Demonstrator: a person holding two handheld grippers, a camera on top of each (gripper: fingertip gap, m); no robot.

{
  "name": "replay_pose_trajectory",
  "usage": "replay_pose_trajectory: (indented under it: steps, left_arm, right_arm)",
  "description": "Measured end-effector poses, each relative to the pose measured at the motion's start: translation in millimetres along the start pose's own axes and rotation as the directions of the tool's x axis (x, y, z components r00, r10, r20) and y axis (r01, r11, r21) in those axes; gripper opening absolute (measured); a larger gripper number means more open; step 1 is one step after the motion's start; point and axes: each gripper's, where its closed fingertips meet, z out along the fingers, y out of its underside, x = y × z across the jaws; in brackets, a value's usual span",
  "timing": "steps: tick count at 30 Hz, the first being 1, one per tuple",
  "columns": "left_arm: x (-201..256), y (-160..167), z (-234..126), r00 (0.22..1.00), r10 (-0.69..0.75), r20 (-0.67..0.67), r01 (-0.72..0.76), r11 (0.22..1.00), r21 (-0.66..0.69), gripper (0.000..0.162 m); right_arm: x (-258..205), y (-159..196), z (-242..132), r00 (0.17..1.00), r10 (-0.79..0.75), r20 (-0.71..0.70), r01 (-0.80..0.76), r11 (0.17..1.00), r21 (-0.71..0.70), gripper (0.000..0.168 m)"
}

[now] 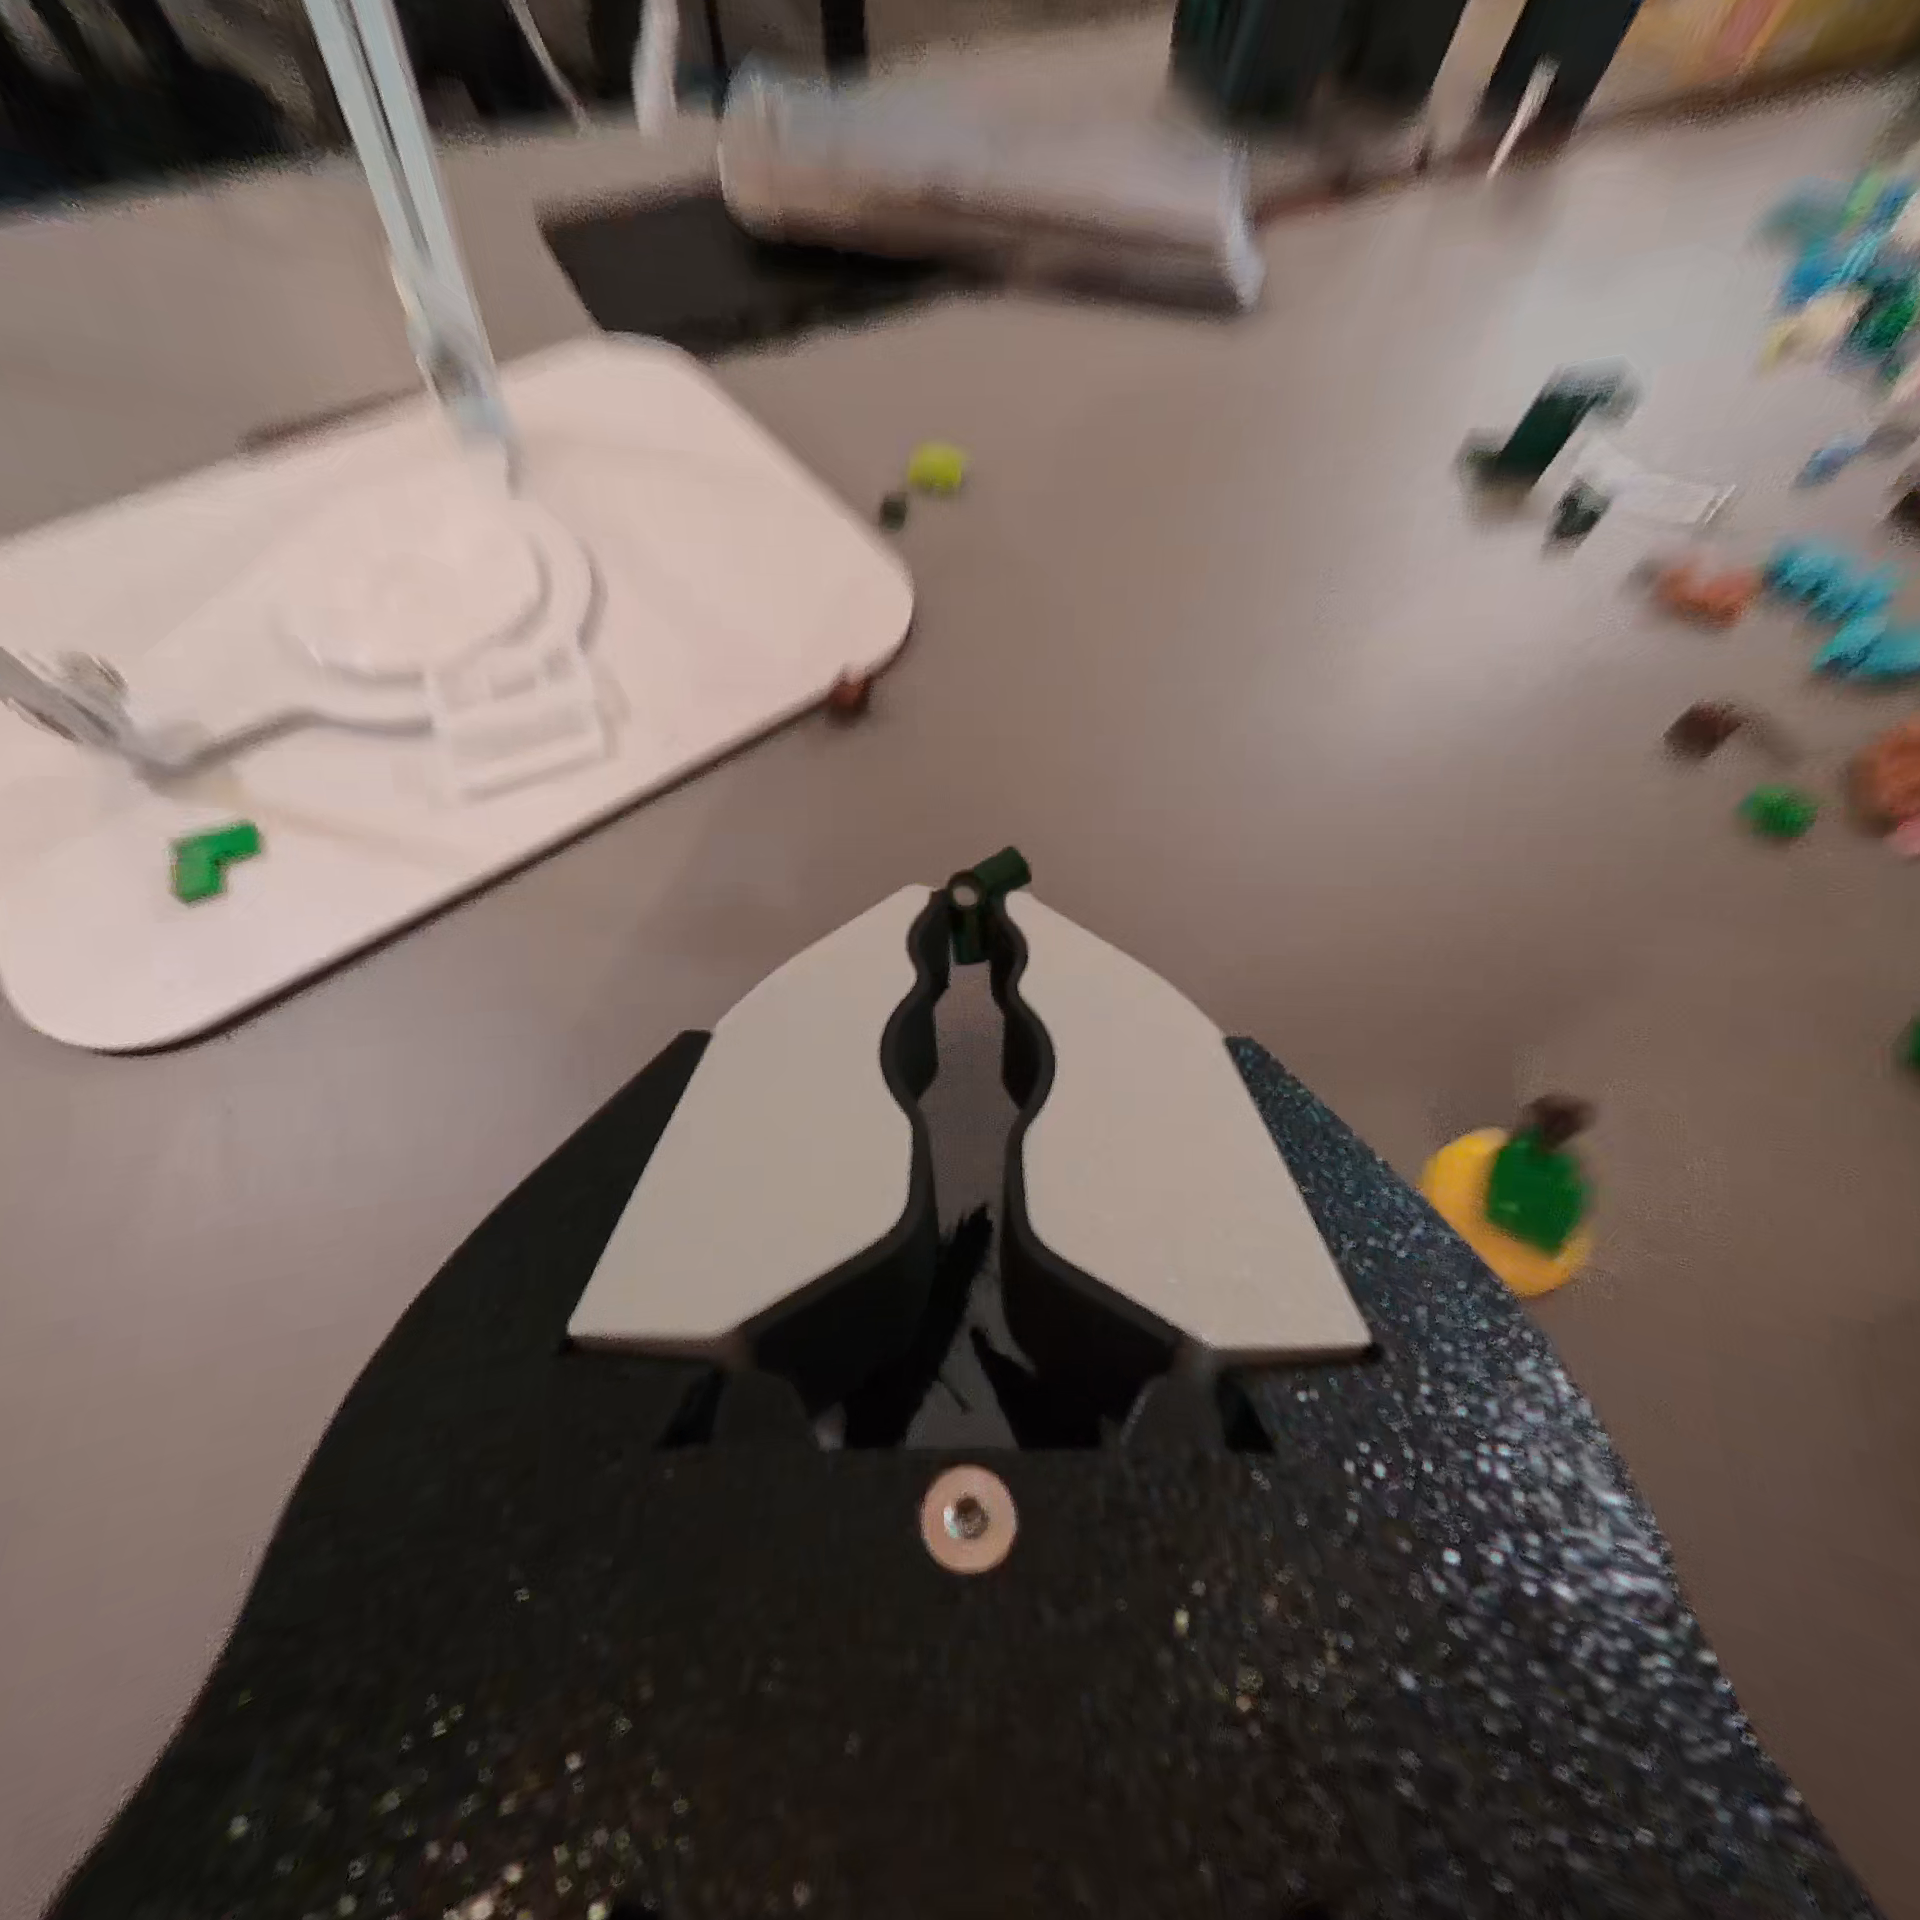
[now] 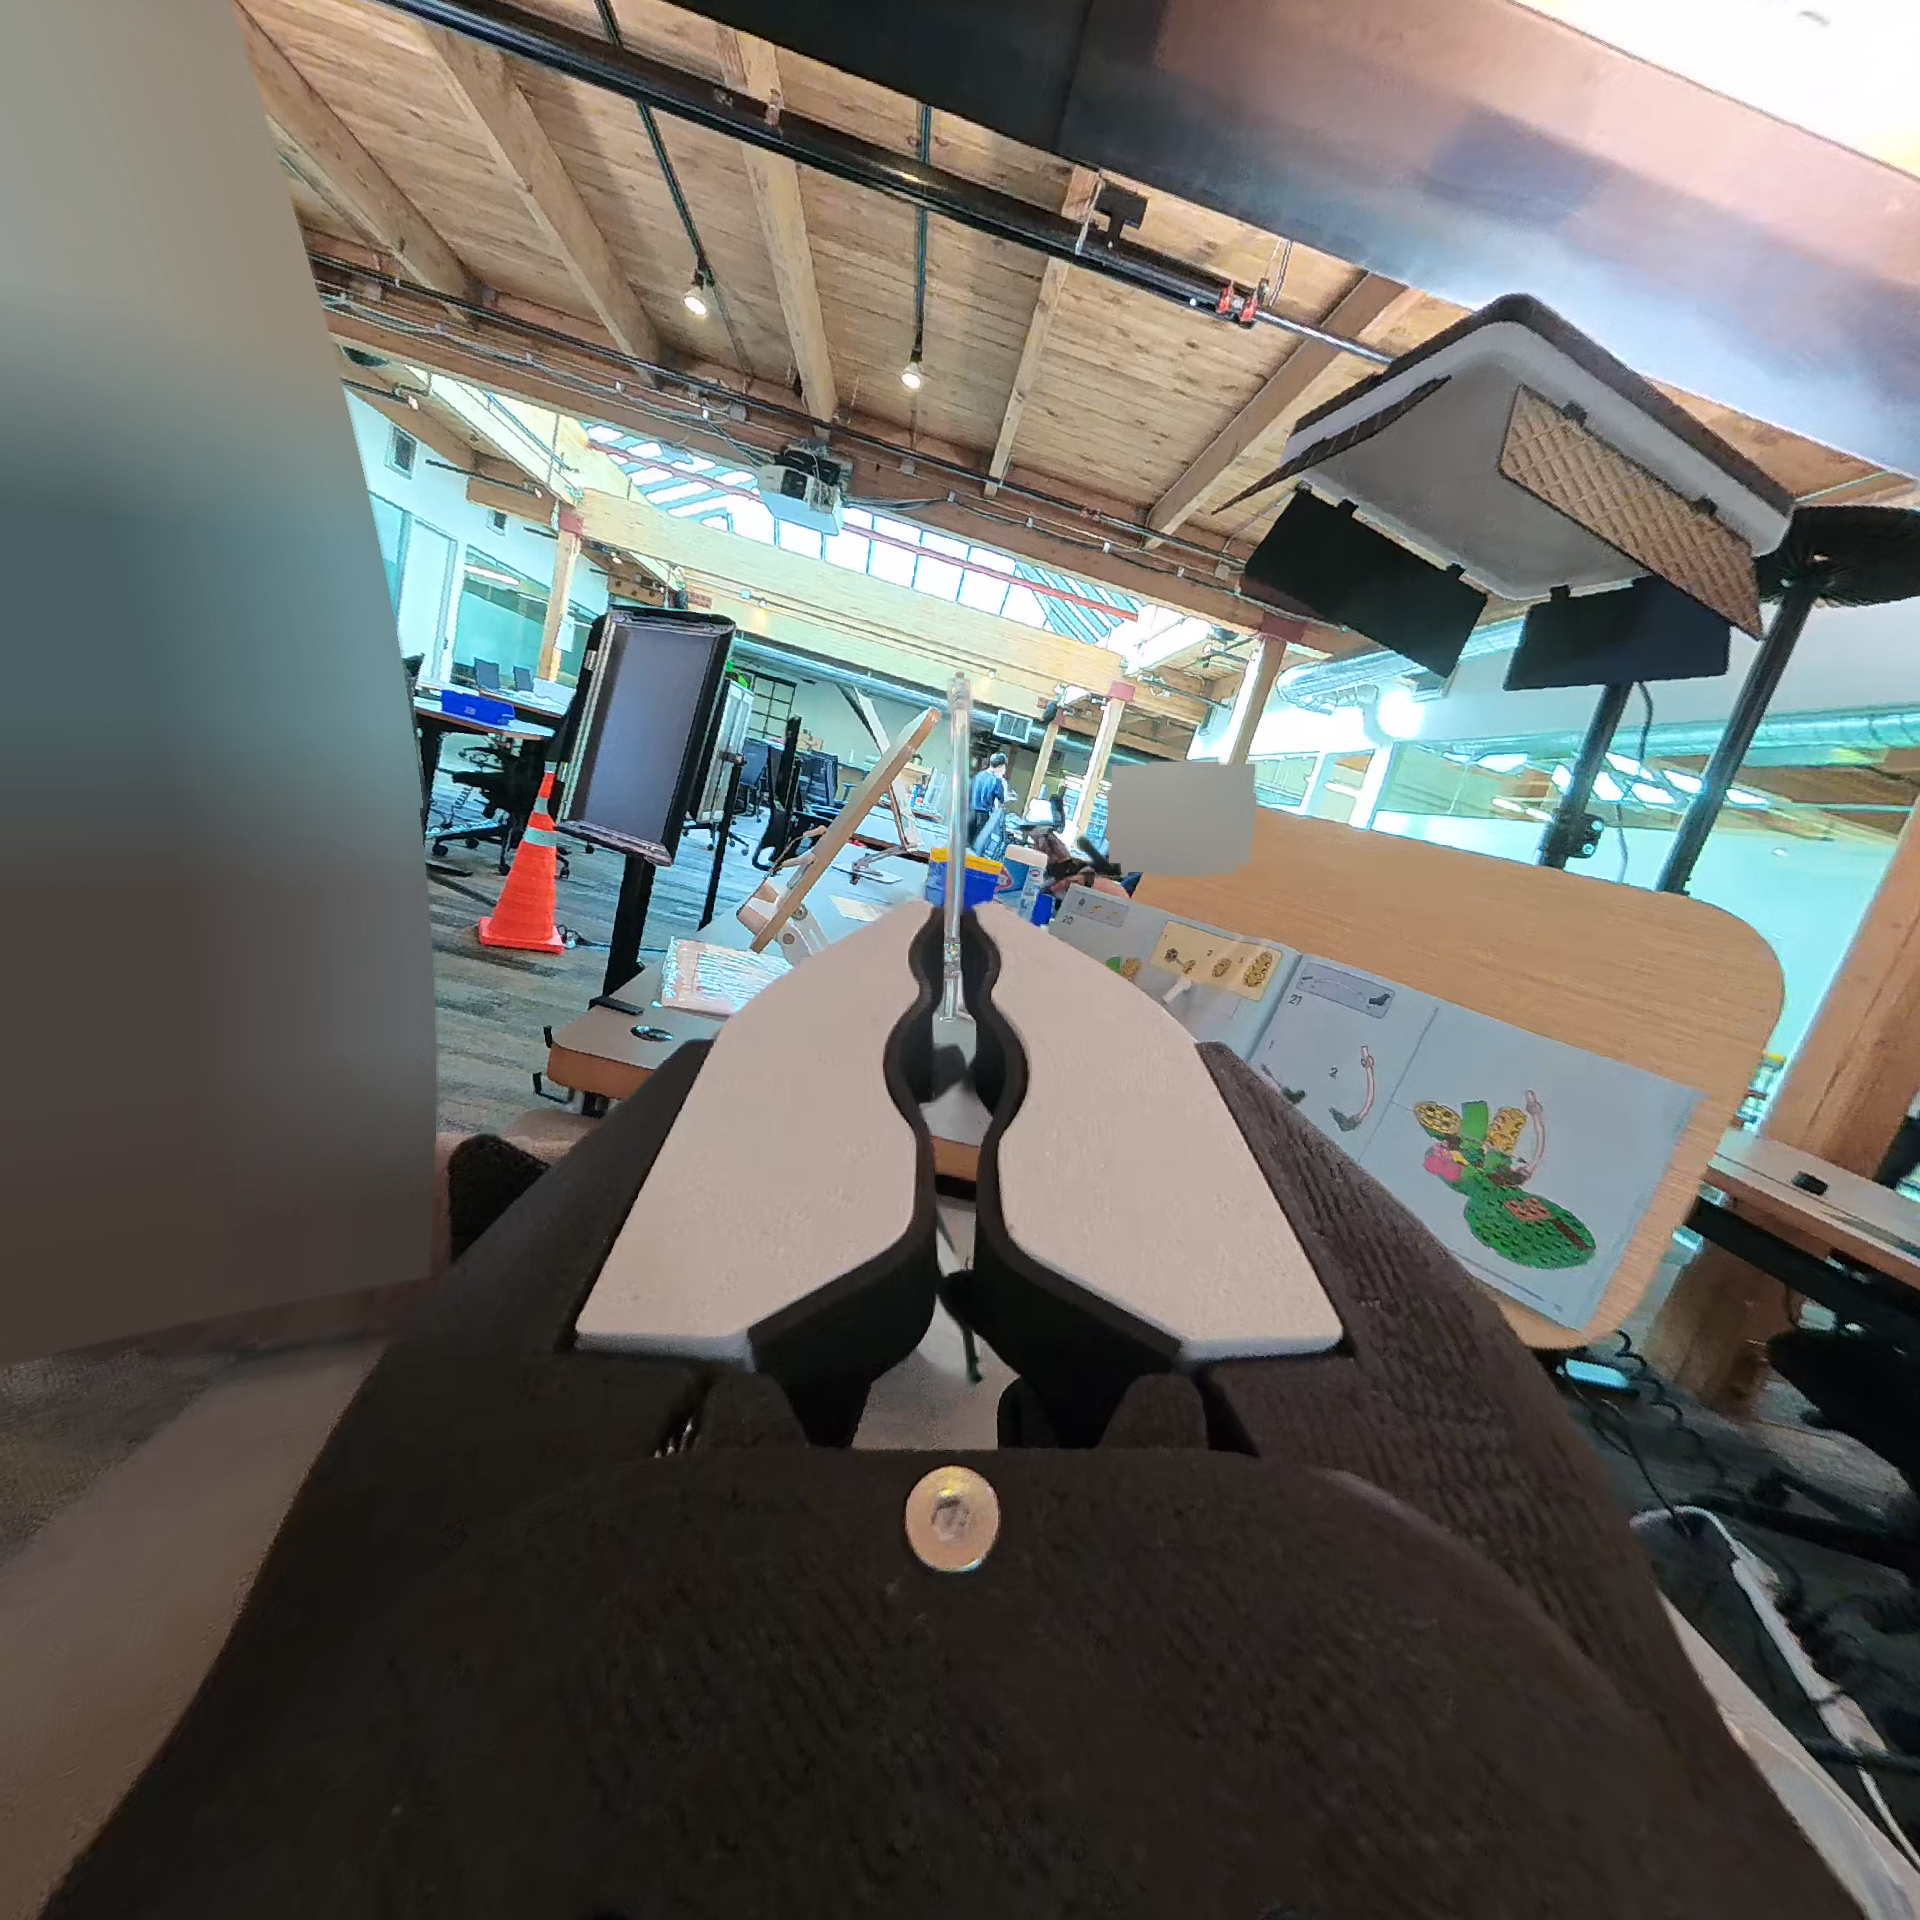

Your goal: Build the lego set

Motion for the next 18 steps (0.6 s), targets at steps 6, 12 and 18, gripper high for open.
replay_pose_trajectory:
  steps: [6, 12, 18]
  left_arm:
    - [107.0, -93.2, -81.5, 0.965, -0.204, -0.166, 0.261, 0.821, 0.508, 0.007]
    - [188.7, -49.3, -117.9, 0.932, -0.317, -0.178, 0.362, 0.761, 0.539, 0.007]
    - [277.4, 18.4, -105.2, 0.797, -0.454, -0.399, 0.584, 0.747, 0.317, 0.007]
  right_arm:
    - [-21.1, -5.5, 19.3, 0.994, 0.037, 0.102, -0.047, 0.994, 0.095, 0.001]
    - [-54.5, 5.6, 19.1, 0.954, 0.278, 0.109, -0.296, 0.929, 0.220, 0.000]
    - [-134.5, 68.5, -29.4, 0.834, 0.542, 0.108, -0.552, 0.827, 0.108, 0.000]
